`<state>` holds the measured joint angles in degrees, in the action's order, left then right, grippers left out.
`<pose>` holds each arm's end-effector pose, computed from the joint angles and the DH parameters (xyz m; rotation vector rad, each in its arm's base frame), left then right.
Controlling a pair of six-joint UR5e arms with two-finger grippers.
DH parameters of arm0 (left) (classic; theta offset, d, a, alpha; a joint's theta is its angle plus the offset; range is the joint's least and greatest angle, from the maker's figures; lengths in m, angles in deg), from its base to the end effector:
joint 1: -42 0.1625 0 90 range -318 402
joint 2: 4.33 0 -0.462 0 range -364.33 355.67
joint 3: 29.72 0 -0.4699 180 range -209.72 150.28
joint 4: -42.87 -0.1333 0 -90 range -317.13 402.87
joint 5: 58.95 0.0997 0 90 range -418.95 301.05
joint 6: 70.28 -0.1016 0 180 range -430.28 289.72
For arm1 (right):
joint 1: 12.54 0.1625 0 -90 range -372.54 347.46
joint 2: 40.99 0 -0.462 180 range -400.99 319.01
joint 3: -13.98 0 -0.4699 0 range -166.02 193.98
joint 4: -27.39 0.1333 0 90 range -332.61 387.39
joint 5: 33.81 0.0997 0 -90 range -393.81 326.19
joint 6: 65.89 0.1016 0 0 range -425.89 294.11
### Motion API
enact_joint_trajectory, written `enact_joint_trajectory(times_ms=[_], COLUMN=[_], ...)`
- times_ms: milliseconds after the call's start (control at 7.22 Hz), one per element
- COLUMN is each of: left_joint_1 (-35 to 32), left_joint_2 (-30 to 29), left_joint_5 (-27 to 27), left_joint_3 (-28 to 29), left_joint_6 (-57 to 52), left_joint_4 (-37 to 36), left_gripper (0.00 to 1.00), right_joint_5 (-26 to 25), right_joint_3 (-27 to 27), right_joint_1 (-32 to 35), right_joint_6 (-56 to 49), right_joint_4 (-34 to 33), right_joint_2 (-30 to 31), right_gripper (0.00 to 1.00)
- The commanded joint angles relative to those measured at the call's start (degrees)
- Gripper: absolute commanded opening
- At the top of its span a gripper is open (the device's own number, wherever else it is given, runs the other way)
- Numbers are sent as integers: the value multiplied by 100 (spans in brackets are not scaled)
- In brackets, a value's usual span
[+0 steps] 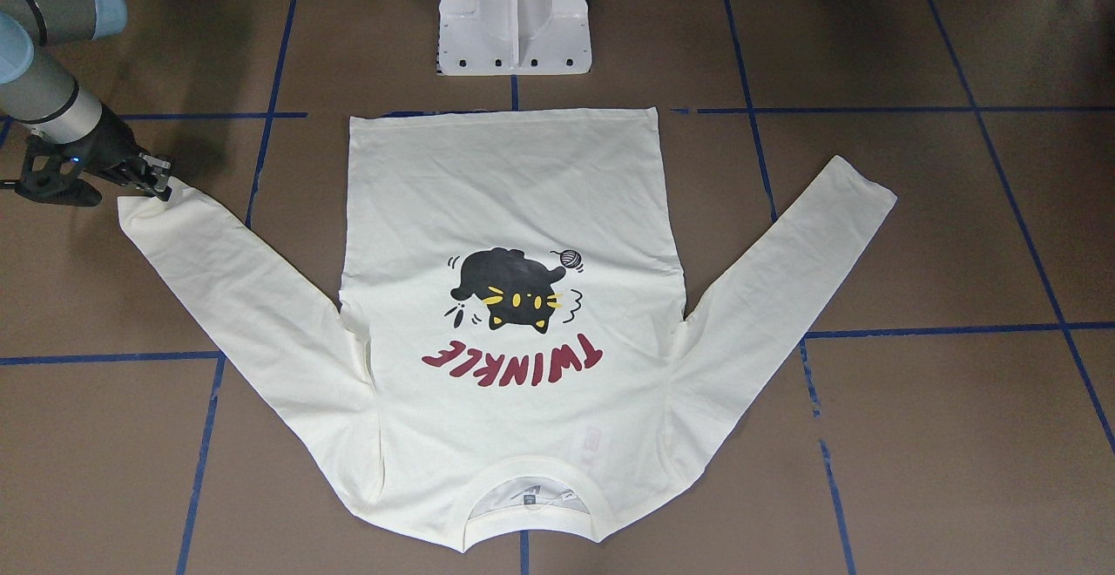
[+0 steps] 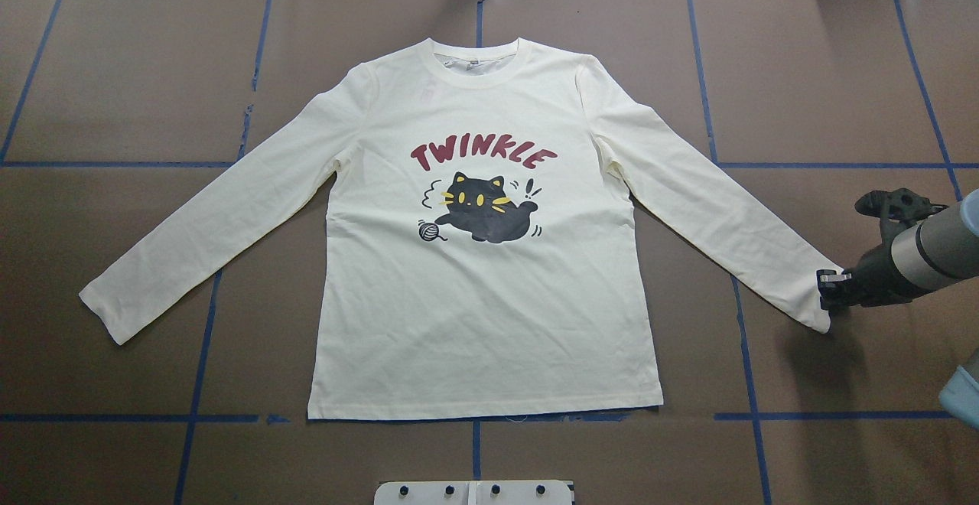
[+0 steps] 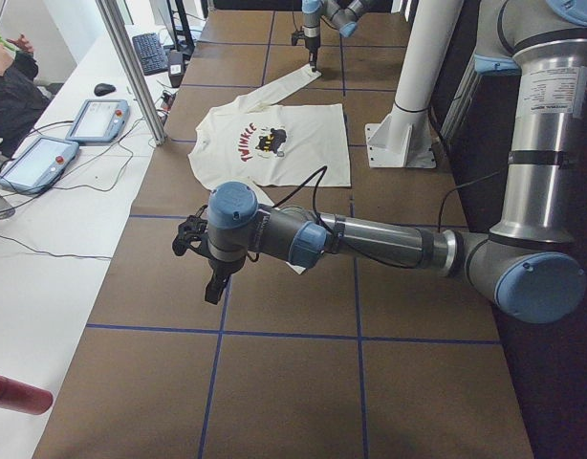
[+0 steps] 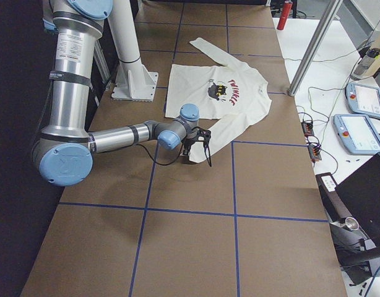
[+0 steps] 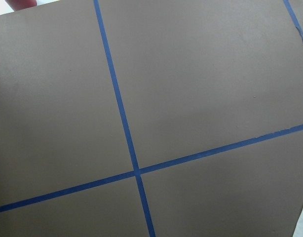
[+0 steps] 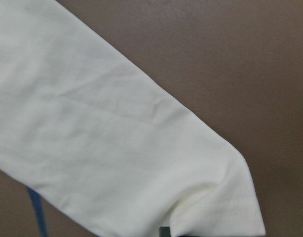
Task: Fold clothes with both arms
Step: 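Lower the right gripper and grasp the sleeve cuff, then carry the cuff with the right gripper across the shirt to the collar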
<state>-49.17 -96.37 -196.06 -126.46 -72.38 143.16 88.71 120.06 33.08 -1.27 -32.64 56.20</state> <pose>-0.0711 -0.5963 0.5853 0.3370 0.8053 0.1520 -0.3199 -0.4394 0.5524 -0.0609 -0.8531 0.1391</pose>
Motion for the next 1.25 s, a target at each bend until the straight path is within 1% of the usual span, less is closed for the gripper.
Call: enact_joint_trajectory(times_ms=[0,139,277,554,693,832,970,1109], left_joint_1=[4,4,4,4,4,4,4,4], left_joint_2=[-50,-94,-129,-147,-138,-138,-138,-130], left_joint_5=[0,0,0,9,9,18,18,9], left_joint_3=[7,16,33,-2,-10,-2,24,42], left_joint_6=[43,52,52,61,61,52,52,52], left_joint_4=[-1,-18,-18,-45,-45,-45,-45,-36], left_gripper=[100,100,100,100,100,100,100,100], right_joint_5=[44,35,35,-9,-78,-157,-567,-1494], right_joint_3=[-25,-278,-733,-1813,-2749,-3829,-4849,-5451], right_joint_1=[244,332,376,429,456,404,3,-628], right_joint_6=[76,538,934,1105,1114,1105,1105,1088], right_joint_4=[-44,-44,-53,-35,-9,313,951,1106], right_joint_2=[-1056,-1810,-2766,-4507,-5708,-6721,-7340,-7807], right_gripper=[0,0,0,0,0,0,0,0])
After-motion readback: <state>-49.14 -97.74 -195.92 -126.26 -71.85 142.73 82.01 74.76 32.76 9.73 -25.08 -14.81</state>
